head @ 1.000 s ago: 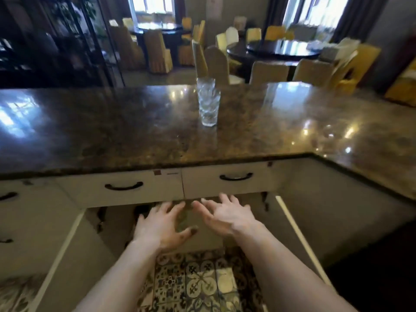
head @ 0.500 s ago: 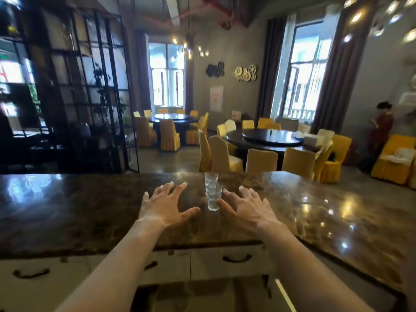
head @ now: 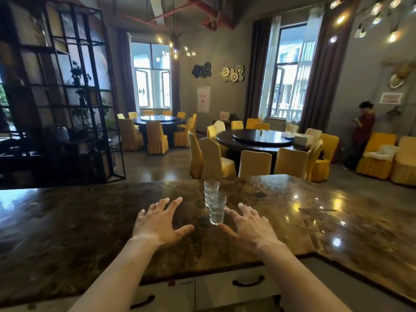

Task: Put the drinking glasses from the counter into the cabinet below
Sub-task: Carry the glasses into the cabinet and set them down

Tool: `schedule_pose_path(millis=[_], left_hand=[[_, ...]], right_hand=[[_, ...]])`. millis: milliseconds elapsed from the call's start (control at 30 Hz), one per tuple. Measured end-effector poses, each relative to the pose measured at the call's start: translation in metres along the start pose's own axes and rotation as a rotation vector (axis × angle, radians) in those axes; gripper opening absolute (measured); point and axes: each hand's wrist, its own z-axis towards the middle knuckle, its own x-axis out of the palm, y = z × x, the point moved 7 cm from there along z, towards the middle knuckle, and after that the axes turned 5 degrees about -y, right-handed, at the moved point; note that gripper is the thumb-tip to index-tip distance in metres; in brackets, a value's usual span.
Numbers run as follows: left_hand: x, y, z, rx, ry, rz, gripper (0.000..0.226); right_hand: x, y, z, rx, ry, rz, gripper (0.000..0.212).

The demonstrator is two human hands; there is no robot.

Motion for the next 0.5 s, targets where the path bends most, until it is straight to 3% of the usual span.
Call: schedule_pose_path(millis=[233, 500], left_hand=[[0.060, -0.002, 0.108, 0.045, 0.006, 0.016, 0.086], [0.127, -0.020, 0.260, 0.011, 0.090, 0.077, 0.094]], right_hand=[[0.050, -0.033, 0.110, -0.025, 0.013, 0.003, 0.083], [0.079, -0.068, 0.244, -0.160, 0.069, 0.156, 0.094]])
